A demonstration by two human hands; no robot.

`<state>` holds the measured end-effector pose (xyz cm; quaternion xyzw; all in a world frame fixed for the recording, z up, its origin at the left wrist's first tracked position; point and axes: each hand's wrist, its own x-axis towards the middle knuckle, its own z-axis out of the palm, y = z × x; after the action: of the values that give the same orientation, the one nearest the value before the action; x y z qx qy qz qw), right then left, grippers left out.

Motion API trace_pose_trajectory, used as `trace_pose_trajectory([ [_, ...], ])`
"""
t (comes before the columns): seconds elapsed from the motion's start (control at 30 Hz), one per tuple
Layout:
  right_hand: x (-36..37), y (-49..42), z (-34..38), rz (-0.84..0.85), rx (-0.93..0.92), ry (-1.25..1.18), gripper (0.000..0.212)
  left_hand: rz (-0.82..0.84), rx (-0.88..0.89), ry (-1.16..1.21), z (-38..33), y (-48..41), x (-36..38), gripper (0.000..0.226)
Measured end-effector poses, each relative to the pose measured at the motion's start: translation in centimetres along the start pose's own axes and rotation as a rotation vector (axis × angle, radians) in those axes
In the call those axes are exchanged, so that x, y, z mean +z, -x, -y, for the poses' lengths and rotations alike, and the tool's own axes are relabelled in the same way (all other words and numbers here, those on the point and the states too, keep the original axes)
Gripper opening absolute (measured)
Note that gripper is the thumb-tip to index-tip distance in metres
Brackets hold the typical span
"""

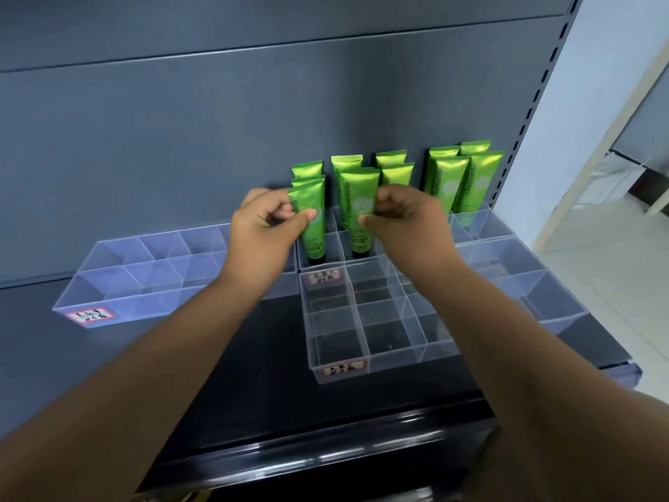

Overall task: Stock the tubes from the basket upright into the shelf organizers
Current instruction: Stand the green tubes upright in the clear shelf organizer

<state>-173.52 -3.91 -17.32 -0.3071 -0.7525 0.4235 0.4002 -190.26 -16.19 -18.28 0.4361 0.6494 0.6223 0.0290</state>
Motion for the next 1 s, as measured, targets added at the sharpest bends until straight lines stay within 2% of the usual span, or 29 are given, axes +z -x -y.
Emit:
trace_pose_trajectory([
  [0.13,-0.2,0.2,-0.1,0.019,-0.034,0.117,0.027,0.01,-0.035,0.022,0.5,0.1,-0.1,0.023],
  [0.27,-0.4,0.1,-0.3,-0.004,-0.01,0.184,0.032,0.021,-0.084,0.049,0.9,0.2,-0.1,0.037],
  [0.47,-0.1,-0.1,-0.7,-0.021,0.029,0.247,0.015,0.03,-0.14,0.109,0.6,0.2,-0.2,0.031],
  [0.6,0.1,-0.4,-0.6,-0.028,0.034,0.276,0.008,0.043,-0.142,0.051,0.1,0.6,-0.3,0.015],
  [0.9,0.5,-0.5,-0.4,-0.03,0.014,0.367,0.006,0.198,-0.15,-0.18,0.9,0.8,-0.8,0.022],
  [1.0,0.5,-0.6,-0.4,-0.035,0.02,0.379,0.008,0.186,-0.141,-0.195,1.2,0.8,-0.6,0.029],
])
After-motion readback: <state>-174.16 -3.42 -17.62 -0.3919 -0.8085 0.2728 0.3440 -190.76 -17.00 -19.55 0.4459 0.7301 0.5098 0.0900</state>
